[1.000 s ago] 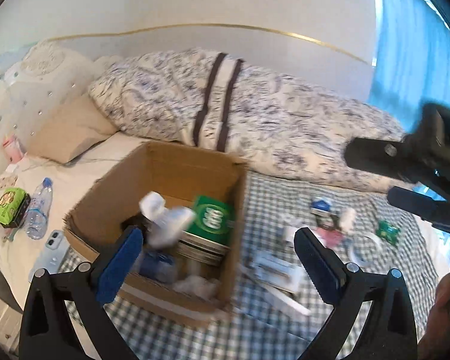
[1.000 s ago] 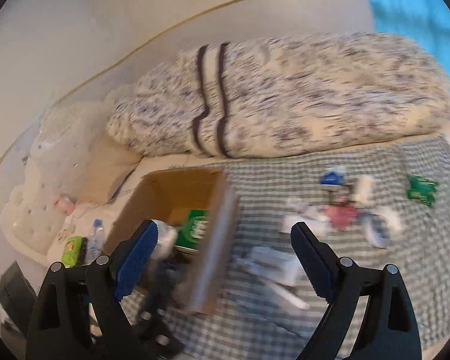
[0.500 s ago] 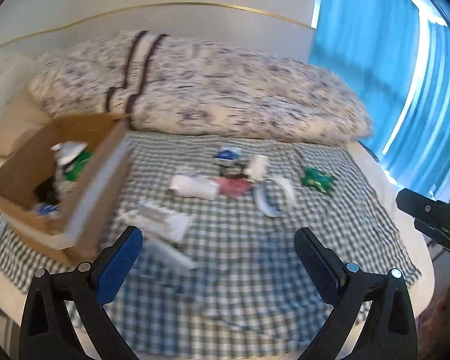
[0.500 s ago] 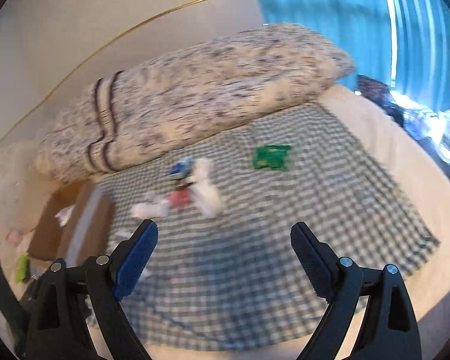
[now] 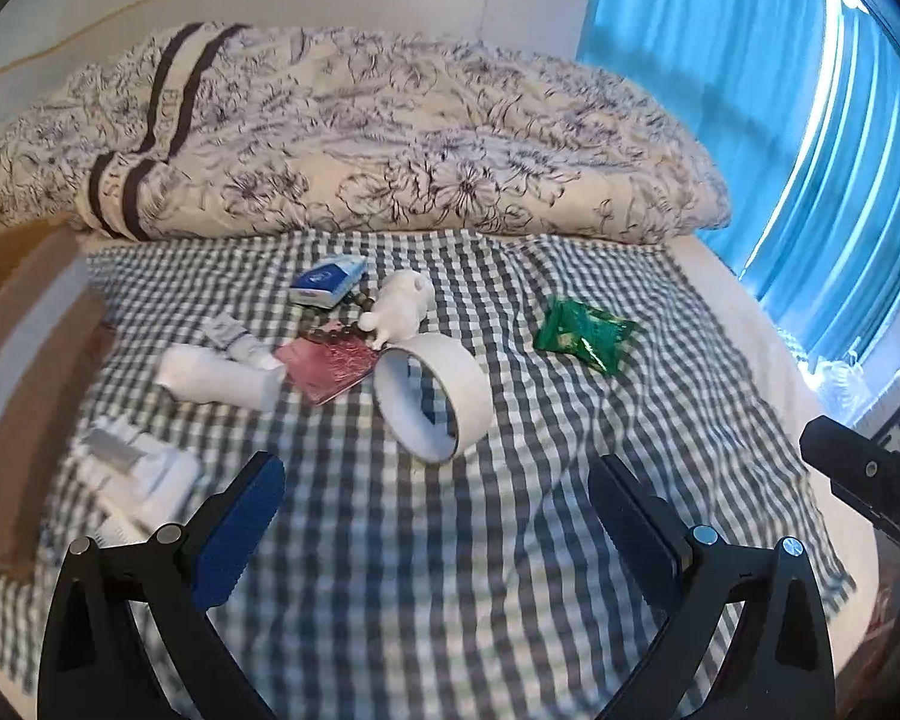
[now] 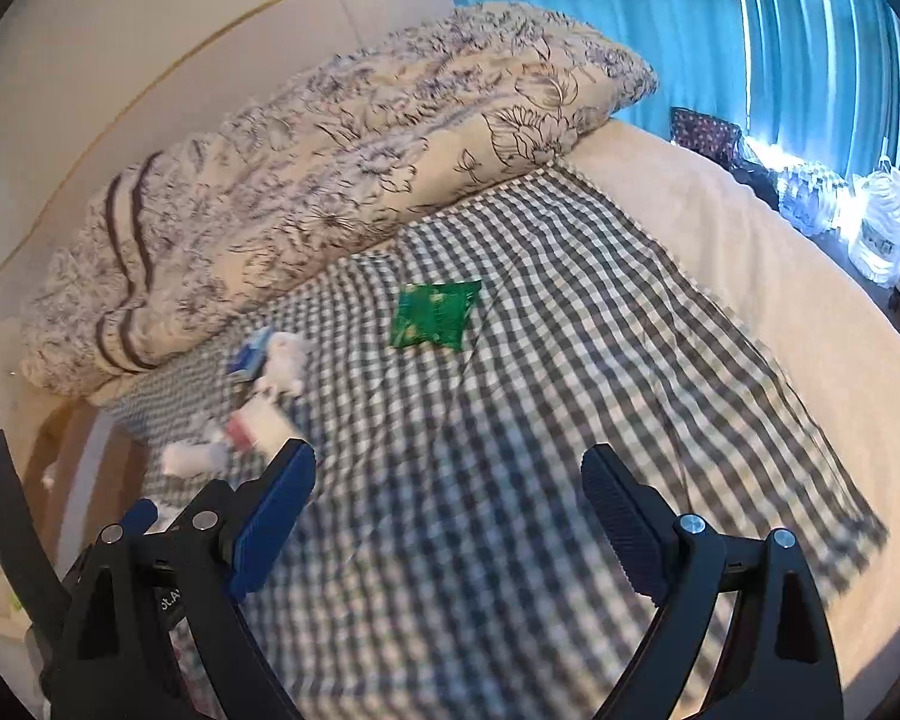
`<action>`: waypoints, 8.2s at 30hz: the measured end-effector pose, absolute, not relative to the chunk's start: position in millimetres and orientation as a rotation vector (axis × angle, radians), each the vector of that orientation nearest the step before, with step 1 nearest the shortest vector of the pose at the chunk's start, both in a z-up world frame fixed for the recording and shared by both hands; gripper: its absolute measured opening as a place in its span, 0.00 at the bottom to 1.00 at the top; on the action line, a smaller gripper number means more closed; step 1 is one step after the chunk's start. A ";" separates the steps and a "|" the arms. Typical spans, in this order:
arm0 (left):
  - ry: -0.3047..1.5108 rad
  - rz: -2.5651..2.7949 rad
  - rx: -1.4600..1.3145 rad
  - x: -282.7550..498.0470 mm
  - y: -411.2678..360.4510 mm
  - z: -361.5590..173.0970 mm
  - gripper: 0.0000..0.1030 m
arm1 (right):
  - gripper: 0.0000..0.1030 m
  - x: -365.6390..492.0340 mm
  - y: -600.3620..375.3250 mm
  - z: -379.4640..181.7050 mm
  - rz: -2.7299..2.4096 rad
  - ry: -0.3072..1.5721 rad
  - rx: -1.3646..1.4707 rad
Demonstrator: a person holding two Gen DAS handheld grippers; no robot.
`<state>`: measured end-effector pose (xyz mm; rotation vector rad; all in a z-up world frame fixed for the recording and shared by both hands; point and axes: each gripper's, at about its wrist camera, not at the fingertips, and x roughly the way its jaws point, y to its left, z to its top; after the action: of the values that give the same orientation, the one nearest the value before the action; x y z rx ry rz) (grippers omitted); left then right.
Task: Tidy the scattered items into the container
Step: 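Move both tools back over the remaining items on the cloth, then grasp the white tape roll with the left tool while the right tool grasps the green packet, then carry the tape roll and green packet into the cardboard box and open both tools, then move both tools back over the remaining items on the cloth, then grasp the white teddy figure with the right tool, then grasp the white plug adapter with the left tool while the right tool holds the teddy figure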
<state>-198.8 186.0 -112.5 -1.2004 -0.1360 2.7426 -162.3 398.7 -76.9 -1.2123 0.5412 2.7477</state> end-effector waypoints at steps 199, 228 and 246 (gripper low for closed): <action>-0.365 2.816 -1.334 -267.7 46.0 -124.9 0.70 | 0.43 -287.9 253.9 -120.5 2.823 0.426 -1.552; -0.494 2.729 -1.640 -280.8 76.1 -206.3 0.33 | 0.43 -234.8 310.8 -135.5 2.772 0.487 -1.492; -0.382 2.794 -1.356 -225.8 58.6 -119.6 0.04 | 0.43 -185.2 274.8 -93.5 2.849 0.463 -1.438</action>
<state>-225.8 58.6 -119.6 -1.3561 -0.3821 2.7943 -185.2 274.8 -93.5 -1.4383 0.4627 2.8491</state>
